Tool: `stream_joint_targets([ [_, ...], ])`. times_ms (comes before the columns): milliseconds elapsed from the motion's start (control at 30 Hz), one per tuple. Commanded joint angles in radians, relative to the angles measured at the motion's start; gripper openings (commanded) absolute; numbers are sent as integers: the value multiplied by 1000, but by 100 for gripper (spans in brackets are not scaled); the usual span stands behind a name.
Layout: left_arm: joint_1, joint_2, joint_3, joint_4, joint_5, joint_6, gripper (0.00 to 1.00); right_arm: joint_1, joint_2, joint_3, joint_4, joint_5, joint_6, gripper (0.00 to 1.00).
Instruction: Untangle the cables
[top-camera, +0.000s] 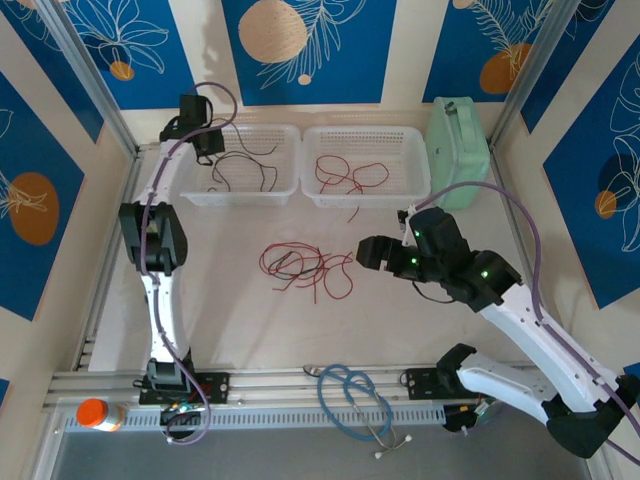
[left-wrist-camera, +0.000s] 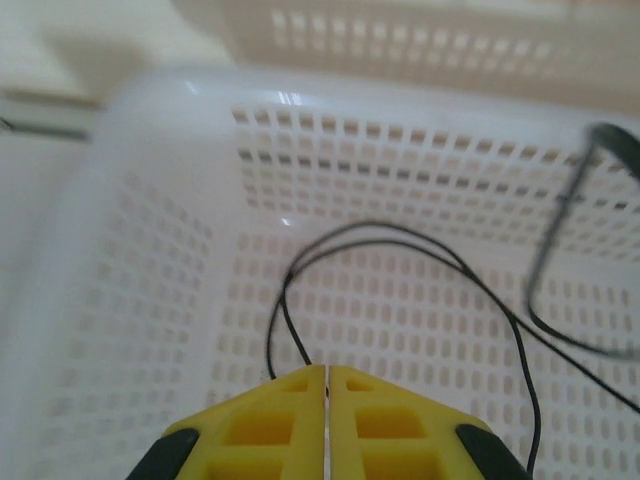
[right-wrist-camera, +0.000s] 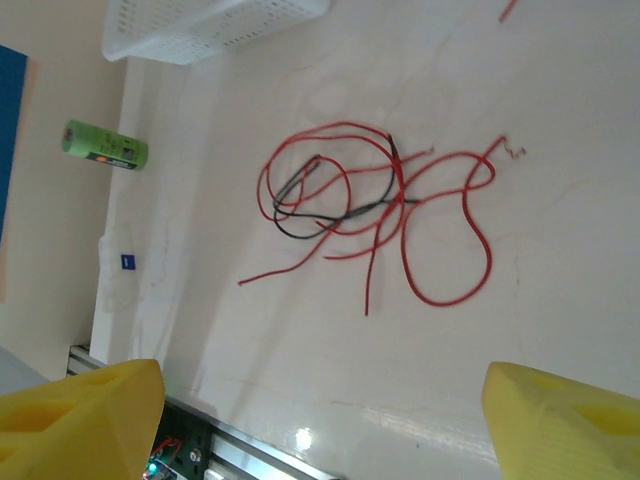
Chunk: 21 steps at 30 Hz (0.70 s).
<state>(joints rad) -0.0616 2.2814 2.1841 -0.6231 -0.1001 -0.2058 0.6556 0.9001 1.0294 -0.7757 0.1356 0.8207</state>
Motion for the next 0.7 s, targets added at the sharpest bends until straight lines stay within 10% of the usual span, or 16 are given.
stream_joint_targets([
  [0,2,25,30,-42,163,-56,1,9,4,-51,-25,13,44,83],
  [400,2,18,97,-223,284,-38,54,19,40,-137,39,8,90,83],
  [667,-8,-75,100,-384,114,-18,72,19,-18,-151,4,35,96,83],
])
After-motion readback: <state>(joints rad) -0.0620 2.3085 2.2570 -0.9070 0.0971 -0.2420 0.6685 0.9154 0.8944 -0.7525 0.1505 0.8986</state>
